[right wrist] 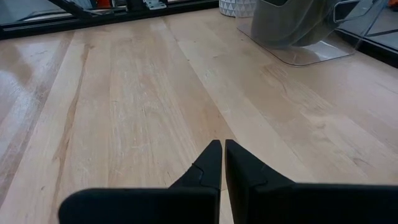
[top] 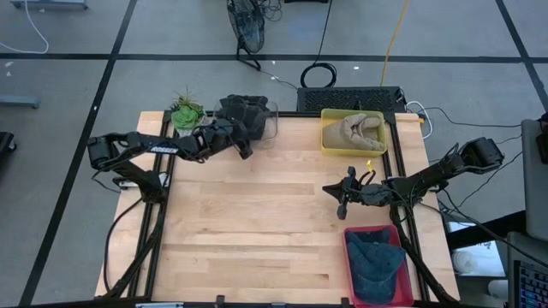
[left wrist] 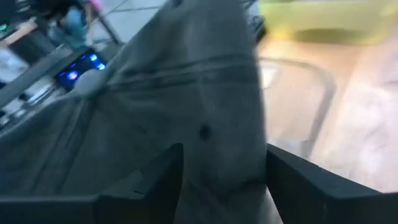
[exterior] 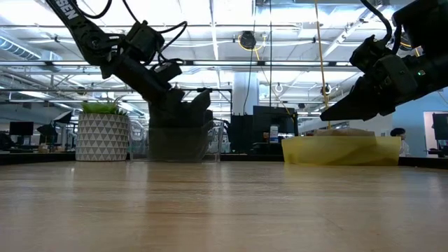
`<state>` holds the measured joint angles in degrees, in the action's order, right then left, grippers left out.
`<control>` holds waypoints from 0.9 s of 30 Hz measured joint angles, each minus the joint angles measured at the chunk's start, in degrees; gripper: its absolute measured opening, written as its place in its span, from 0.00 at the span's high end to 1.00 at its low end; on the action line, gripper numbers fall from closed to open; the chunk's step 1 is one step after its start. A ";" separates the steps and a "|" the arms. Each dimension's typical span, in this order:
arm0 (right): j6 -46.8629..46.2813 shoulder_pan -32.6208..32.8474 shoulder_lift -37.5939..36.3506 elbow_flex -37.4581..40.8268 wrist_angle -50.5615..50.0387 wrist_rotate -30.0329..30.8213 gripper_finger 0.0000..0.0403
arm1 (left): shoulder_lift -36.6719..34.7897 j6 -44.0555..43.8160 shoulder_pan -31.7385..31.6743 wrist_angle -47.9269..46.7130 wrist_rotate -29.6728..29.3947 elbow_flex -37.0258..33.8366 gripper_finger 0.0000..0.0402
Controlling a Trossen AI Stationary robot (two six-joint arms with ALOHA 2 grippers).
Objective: Pick & Place hat
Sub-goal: Put the black cap into the transparent bin
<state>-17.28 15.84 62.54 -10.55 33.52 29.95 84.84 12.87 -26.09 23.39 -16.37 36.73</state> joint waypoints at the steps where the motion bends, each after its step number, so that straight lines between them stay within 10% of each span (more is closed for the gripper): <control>1: 0.00 0.00 0.01 0.00 0.00 0.00 1.00 | 0.00 -0.38 -0.33 -0.49 -0.49 0.00 0.44; 27: -3.66 0.00 0.01 0.00 -2.26 -1.40 1.00 | -11.62 6.89 6.78 -1.59 -10.74 0.00 0.45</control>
<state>-20.94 15.84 62.55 -10.55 31.26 28.55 73.22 19.77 -19.31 21.80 -27.11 36.73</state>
